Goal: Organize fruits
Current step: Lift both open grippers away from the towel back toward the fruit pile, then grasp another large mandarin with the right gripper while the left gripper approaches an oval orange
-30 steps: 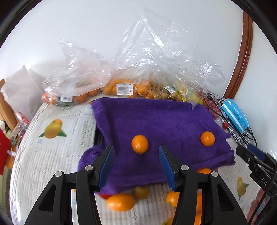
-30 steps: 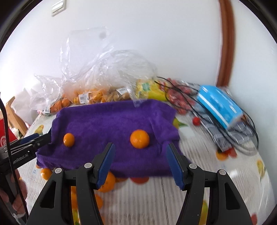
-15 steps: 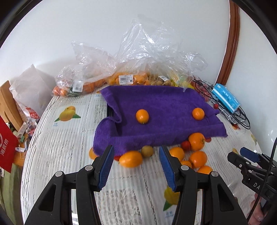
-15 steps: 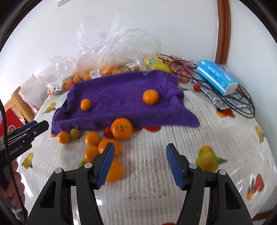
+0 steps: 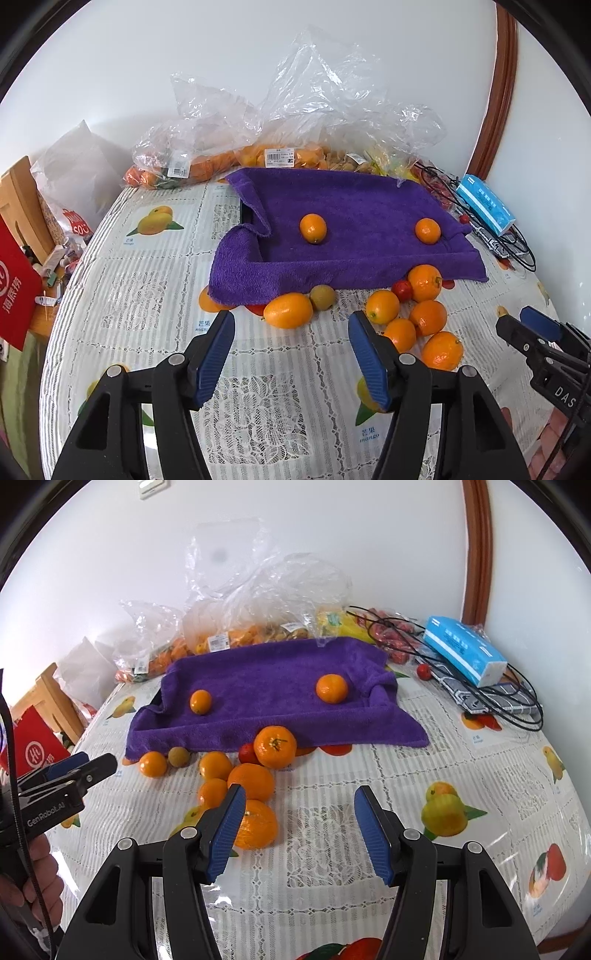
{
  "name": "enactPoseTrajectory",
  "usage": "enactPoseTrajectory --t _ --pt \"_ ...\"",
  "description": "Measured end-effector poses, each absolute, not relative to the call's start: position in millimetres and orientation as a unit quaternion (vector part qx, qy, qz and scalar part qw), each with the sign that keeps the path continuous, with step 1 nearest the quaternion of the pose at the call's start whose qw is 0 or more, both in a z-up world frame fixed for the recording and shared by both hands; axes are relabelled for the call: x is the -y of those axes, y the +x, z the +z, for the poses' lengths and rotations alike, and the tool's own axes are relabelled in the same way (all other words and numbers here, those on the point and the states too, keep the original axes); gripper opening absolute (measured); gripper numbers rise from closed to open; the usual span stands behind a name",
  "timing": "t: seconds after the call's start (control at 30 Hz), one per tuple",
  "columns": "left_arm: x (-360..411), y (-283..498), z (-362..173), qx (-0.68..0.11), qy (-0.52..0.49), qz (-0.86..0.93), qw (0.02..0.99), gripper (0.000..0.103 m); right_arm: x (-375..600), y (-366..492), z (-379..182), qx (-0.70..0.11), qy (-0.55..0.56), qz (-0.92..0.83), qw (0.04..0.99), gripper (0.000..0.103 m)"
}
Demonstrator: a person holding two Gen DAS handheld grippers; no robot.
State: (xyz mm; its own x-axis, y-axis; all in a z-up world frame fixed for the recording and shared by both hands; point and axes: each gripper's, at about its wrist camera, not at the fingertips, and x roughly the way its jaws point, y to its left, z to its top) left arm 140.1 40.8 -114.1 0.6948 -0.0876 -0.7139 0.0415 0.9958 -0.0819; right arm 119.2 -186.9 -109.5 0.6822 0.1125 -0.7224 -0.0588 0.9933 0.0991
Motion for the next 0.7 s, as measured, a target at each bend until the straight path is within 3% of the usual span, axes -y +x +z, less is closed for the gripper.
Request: enactPoseTrajectory --t 0.7 --pt "-71 176 -161 -0.438 -0.075 -0.031 0.896 0.063 158 138 -156 -0.431 0.017 0.102 0.896 0.059"
